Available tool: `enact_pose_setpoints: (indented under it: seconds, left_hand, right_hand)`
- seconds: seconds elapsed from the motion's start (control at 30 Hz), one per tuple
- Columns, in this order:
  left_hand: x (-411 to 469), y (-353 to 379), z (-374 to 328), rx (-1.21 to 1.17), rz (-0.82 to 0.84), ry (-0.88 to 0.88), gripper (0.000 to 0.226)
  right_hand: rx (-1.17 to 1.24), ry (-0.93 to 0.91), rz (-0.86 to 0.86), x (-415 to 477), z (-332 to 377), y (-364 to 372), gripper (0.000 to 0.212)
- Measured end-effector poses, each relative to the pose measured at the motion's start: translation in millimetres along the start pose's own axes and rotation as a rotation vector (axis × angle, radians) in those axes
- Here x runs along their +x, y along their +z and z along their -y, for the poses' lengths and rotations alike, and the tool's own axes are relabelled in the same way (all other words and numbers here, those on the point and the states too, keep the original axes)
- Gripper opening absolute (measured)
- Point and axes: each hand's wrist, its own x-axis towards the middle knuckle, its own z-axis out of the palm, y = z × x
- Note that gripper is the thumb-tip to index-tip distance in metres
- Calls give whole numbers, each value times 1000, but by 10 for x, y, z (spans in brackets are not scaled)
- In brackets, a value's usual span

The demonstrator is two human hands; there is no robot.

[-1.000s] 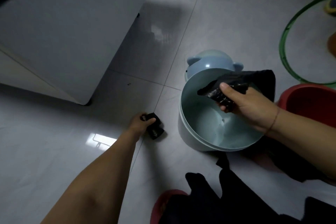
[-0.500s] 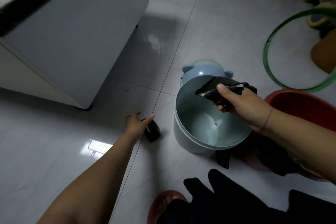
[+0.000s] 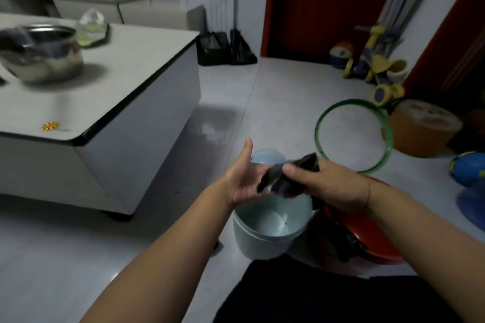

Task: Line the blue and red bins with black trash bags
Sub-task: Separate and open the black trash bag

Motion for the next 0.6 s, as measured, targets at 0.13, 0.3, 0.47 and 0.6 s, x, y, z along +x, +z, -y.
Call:
enact_pose_setpoints:
  seconds: [0.13,0.3,0.47,0.6]
  left_hand:
    - [170,453,-163,-35,-62,91,84]
    - [298,893,-338,167,-140,146,30]
    - [333,1003,-335,281,-199,171,18]
    - [304,836,-278,305,-282,209,12]
  right_hand:
    - [-60,153,68,-381,-90,-33,27]
    - [-222,253,113,-548,-191,-145,36]
    - [-384,341,177,-503,-288,-241,44]
    - [-511,385,230,-491,-381,-332,19]
